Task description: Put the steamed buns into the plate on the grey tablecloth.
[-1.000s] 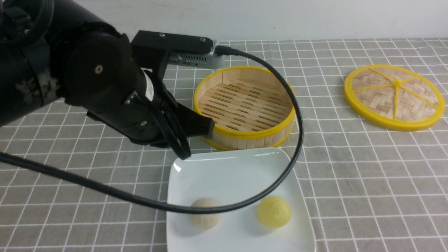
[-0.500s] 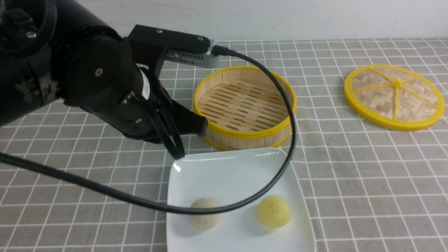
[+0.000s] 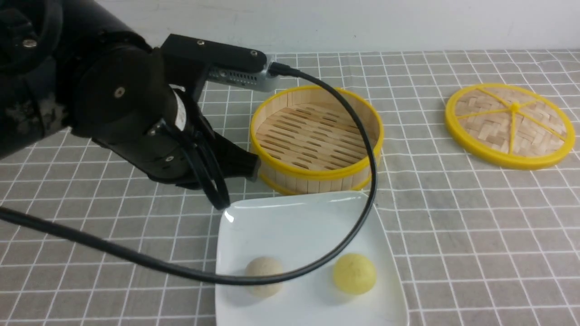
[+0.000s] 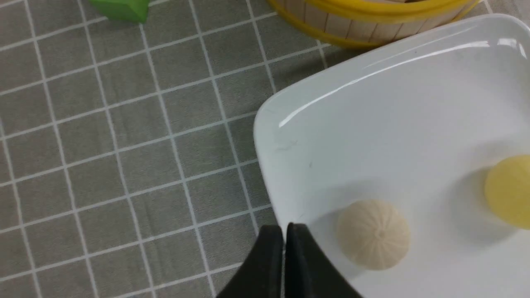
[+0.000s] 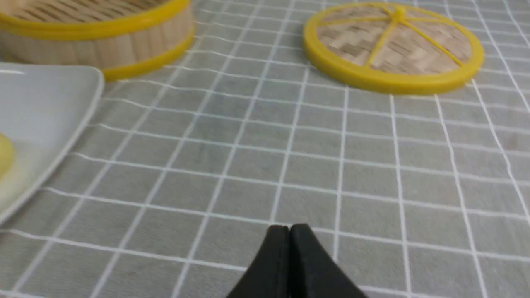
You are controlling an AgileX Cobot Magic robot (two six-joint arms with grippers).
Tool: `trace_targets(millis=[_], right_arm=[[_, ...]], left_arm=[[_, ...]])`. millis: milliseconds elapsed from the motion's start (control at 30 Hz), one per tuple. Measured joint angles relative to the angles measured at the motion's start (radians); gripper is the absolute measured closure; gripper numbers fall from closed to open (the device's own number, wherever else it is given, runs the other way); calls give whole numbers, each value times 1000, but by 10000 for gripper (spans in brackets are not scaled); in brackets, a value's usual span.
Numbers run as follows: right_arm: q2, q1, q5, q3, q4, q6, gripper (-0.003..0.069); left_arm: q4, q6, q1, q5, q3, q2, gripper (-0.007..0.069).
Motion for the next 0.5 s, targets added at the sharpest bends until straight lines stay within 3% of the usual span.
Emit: trace_targets(millis=[233, 500], right_arm=[[-8, -87, -30, 20, -1, 0, 645], [-8, -87, -31, 20, -1, 0, 633]], left_arm=[[81, 23, -1, 205, 0, -167, 606], [97, 0, -1, 248, 66, -479, 606]])
